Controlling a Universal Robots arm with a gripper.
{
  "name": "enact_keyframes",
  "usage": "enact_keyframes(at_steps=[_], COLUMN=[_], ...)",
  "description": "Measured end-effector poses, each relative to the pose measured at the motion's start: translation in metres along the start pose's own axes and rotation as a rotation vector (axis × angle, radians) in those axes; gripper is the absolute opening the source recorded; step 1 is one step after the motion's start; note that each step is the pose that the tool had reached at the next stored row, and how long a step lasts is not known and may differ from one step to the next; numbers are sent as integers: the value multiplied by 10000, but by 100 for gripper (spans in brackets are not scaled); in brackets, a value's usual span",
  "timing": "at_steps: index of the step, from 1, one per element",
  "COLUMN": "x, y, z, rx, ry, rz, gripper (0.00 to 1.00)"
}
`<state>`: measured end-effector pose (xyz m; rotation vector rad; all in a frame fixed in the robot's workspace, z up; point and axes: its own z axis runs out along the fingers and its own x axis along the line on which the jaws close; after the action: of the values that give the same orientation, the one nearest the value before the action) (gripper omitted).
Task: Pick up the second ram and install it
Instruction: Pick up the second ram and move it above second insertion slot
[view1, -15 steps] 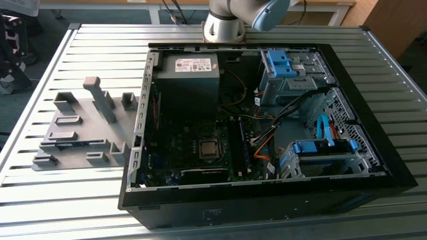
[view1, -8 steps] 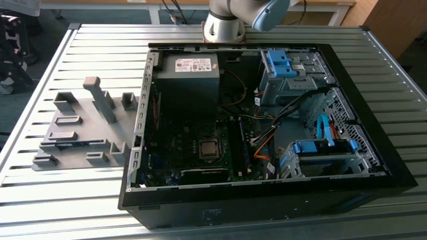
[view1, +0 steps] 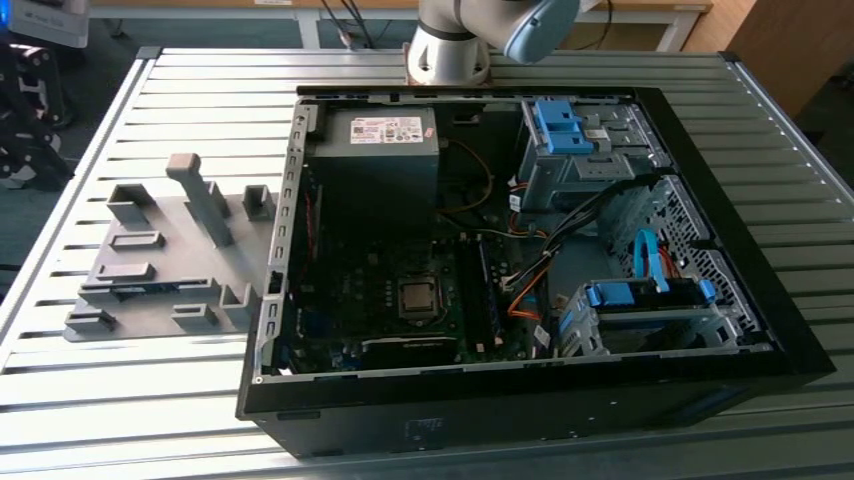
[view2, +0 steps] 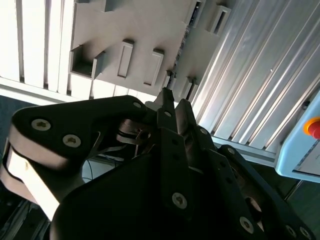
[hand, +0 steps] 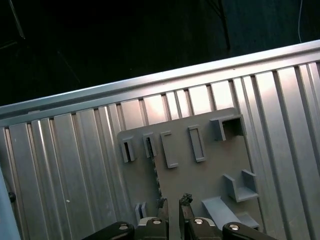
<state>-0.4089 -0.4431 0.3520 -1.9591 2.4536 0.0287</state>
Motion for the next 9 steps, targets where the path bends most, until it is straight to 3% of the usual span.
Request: enact_keyframes(at_steps=[5, 9], x=[9, 11], y=[-3, -4], z=[75, 121], rx=[-3, -11], ry=[3, 11], rz=[-275, -832], gripper=[24, 24])
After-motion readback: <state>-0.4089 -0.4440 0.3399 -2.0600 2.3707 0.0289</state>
